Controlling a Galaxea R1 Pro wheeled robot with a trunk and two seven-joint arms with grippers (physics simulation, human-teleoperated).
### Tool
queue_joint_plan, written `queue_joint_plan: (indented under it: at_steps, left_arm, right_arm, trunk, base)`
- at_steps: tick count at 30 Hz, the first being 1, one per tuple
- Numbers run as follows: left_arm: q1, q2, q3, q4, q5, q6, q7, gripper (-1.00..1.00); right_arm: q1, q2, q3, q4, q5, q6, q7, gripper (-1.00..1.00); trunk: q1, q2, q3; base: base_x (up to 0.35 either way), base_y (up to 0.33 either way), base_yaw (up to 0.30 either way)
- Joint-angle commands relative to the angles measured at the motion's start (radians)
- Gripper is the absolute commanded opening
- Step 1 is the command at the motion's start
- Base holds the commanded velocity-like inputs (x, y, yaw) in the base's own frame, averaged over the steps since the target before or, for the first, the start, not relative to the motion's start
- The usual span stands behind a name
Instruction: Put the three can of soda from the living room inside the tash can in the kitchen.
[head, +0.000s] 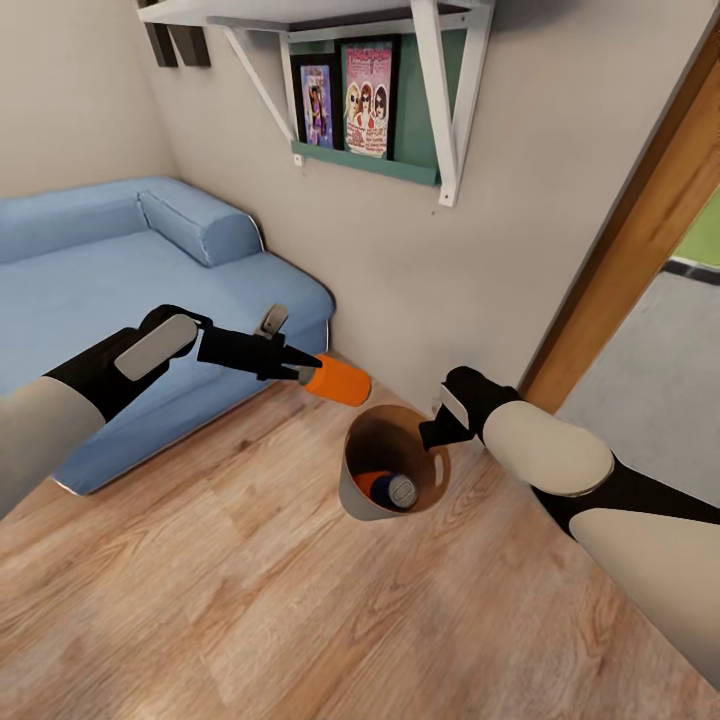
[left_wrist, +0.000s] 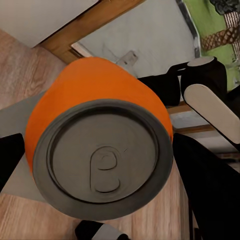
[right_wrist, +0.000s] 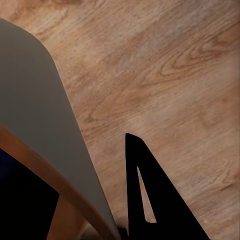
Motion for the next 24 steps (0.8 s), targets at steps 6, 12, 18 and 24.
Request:
queue_joint_plan:
  at_steps: [6,12,18,24]
  left_arm:
    - [0.000,-0.018,-0.004,-0.001,-0.002,0.000,0.001,-1.00]
    - [0.000,-0.111,-0.173,0.031,0.002,0.000,0.011,-1.00]
    - [0.007,-0.230,-0.244,0.115,0.000,0.000,0.080,-1.00]
    - [0.012,-0.275,-0.253,0.147,0.000,0.000,0.189,-1.00]
  right_arm:
    - [0.000,0.000,-0.018,-0.001,-0.024,0.001,0.003,-1.00]
    - [0.000,0.001,-0.019,-0.001,-0.024,0.001,0.003,-1.00]
    - [0.000,0.001,-0.019,0.000,-0.024,0.002,0.003,-1.00]
    - [0.000,0.002,-0.020,0.003,-0.024,0.001,0.003,-1.00]
  trunk:
    - [-0.023,0.042,0.019]
    - [-0.046,0.084,0.038]
    - [-0.069,0.126,0.057]
    - [-0.092,0.168,0.075]
  base:
    - [0.000,0.000,0.000]
    - [0.000,0.000,0.000]
    - [0.000,0.000,0.000]
    - [0.000,0.000,0.000]
